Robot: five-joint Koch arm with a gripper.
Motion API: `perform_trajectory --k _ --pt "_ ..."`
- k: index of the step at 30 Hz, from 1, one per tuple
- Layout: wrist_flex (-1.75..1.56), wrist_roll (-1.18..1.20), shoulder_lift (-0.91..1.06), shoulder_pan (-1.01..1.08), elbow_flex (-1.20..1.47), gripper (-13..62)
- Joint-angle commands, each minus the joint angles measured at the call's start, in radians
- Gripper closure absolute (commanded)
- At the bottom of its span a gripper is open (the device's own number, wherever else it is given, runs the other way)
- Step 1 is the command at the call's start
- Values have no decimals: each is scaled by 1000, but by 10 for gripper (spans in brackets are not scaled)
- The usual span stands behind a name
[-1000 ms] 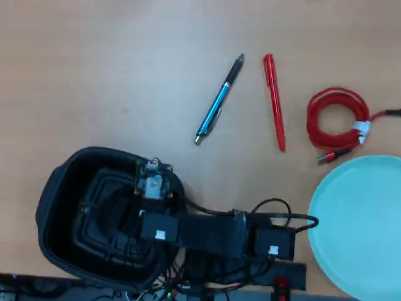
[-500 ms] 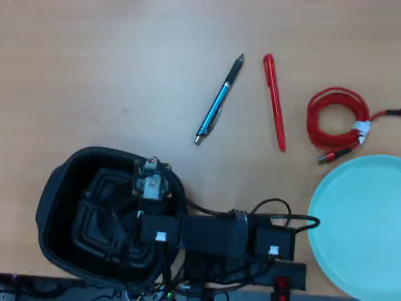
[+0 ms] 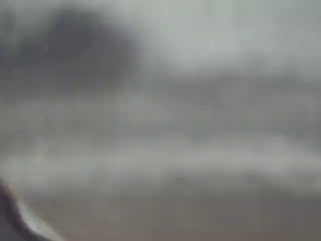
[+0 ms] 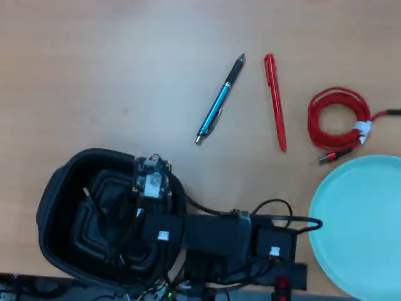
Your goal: Put a black charging cable in a black bowl and put a red charging cable in a green bowl
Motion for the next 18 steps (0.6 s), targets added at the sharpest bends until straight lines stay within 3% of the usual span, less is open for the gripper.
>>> perform_trajectory --k 1,13,18 --pt "-5 -219 25 48 -83 -47" --pt "-14 -1356 20 417 -150 -47" --pt "-74 -1453 2 629 -147 -47"
